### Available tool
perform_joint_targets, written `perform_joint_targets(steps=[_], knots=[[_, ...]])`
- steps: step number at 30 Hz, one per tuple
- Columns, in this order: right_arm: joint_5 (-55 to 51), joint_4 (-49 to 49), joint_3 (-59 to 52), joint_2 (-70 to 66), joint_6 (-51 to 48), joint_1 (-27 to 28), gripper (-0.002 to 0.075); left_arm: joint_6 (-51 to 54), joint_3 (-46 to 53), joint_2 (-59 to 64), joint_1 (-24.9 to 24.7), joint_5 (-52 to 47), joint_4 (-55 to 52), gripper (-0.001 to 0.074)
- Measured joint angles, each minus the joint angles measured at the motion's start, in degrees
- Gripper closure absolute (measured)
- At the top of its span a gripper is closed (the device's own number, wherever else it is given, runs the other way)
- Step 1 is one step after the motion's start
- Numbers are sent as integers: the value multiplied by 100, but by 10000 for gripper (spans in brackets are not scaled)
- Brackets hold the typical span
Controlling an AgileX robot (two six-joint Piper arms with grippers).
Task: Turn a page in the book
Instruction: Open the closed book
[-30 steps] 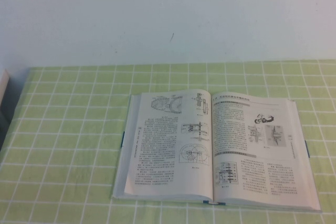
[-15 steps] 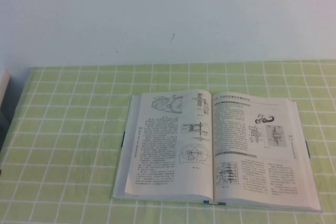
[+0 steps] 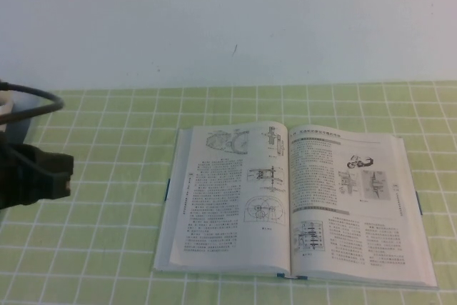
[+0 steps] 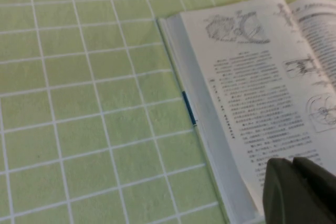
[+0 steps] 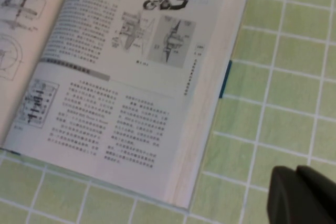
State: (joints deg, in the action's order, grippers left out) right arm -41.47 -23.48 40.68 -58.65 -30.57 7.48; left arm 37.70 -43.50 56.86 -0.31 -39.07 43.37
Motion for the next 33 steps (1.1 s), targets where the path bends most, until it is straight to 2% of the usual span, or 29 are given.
perform_joint_targets(steps=[3, 8, 10, 15, 17, 25, 33], knots=[[-168, -252, 283, -519, -247, 0, 729, 29, -8, 385, -321, 461, -63, 738], [-229, -872, 377, -1161, -856, 0, 706, 41, -32, 890, -1185, 1192, 175, 738], [-250, -1165, 377, -1457, -1168, 0, 642, 51, -56, 1143, -1629, 1445, 232, 738], [-253, -1959, 383, -2082, -1839, 0, 398, 85, -388, 1921, -2623, 1929, 306, 738], [-253, -2128, 436, -2275, -1976, 0, 361, 114, -637, 2343, -2893, 2090, 321, 738], [-242, -2278, 827, -2954, -2094, 0, 388, 348, -1819, 4016, -3555, 2256, 344, 738], [-204, -2704, 967, -3705, -2293, 0, 388, 379, -2603, 5269, -3577, 2014, 363, 738]])
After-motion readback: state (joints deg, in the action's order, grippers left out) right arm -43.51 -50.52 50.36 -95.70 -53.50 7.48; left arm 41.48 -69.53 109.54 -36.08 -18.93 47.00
